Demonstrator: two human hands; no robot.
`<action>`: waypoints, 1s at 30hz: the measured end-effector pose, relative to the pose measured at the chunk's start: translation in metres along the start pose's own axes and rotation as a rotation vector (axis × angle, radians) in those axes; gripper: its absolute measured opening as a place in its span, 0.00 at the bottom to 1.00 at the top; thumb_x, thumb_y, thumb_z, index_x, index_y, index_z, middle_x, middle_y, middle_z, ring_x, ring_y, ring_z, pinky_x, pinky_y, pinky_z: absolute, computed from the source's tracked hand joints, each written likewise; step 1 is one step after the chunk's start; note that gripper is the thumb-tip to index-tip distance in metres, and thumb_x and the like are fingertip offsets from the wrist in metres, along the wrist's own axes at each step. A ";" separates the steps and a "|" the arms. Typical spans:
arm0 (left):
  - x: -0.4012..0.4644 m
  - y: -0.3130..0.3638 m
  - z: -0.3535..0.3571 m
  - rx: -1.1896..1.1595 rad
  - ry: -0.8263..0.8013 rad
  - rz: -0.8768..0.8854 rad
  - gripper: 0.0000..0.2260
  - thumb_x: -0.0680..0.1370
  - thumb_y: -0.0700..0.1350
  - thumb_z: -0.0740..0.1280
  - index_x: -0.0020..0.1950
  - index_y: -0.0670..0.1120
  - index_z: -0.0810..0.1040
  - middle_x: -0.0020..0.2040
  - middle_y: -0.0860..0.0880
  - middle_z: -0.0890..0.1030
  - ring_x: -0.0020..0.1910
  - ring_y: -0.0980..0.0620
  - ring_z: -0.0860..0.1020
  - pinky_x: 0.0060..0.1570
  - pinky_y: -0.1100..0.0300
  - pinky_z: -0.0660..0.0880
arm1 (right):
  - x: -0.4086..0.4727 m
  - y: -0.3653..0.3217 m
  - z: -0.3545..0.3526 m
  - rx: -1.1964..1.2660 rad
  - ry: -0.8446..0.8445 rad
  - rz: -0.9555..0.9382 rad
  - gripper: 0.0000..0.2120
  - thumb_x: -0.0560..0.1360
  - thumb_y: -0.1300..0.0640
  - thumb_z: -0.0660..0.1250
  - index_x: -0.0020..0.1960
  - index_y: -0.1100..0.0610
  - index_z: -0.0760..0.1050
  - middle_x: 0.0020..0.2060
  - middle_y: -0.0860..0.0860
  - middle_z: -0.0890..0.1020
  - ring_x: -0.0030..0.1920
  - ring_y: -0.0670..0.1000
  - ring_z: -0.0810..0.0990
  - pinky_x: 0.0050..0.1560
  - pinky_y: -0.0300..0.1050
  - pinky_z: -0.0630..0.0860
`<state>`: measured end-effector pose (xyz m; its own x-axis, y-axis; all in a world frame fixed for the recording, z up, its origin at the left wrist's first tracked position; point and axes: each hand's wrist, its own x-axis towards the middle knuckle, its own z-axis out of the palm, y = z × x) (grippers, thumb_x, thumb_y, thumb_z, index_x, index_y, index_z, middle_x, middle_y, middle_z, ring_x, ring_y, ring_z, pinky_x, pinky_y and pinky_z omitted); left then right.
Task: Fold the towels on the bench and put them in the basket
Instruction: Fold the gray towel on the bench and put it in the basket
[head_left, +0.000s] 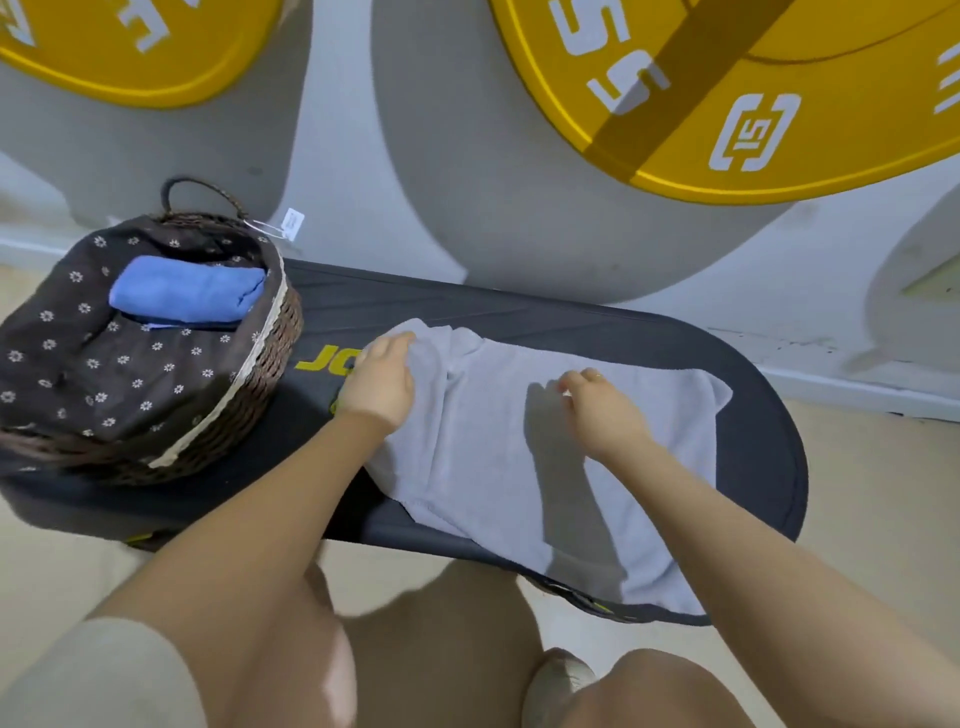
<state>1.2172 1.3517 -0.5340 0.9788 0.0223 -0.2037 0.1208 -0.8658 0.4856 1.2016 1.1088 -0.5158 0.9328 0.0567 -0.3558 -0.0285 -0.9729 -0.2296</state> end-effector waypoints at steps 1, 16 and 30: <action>0.006 -0.005 0.001 0.064 0.016 -0.026 0.23 0.79 0.37 0.55 0.74 0.45 0.58 0.74 0.44 0.60 0.69 0.41 0.63 0.65 0.50 0.63 | 0.008 -0.007 0.006 0.029 -0.036 -0.034 0.14 0.79 0.60 0.53 0.63 0.55 0.68 0.62 0.54 0.68 0.55 0.59 0.75 0.49 0.49 0.74; 0.050 -0.015 -0.006 -0.501 0.190 -0.165 0.06 0.75 0.44 0.65 0.38 0.46 0.71 0.34 0.54 0.72 0.38 0.53 0.70 0.35 0.64 0.66 | 0.082 -0.038 0.019 -0.031 -0.006 0.078 0.11 0.78 0.60 0.58 0.59 0.61 0.67 0.62 0.59 0.68 0.52 0.64 0.76 0.45 0.50 0.71; 0.036 -0.036 -0.011 -0.534 0.019 0.204 0.11 0.77 0.38 0.61 0.54 0.45 0.81 0.51 0.55 0.79 0.47 0.76 0.74 0.49 0.83 0.64 | 0.074 -0.069 0.002 0.276 0.222 -0.217 0.23 0.75 0.69 0.55 0.69 0.57 0.65 0.67 0.55 0.65 0.60 0.57 0.73 0.52 0.46 0.71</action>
<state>1.2496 1.3891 -0.5491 0.9933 -0.1053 -0.0479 -0.0087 -0.4814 0.8765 1.2716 1.1802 -0.5283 0.9817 0.1746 -0.0758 0.1100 -0.8454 -0.5227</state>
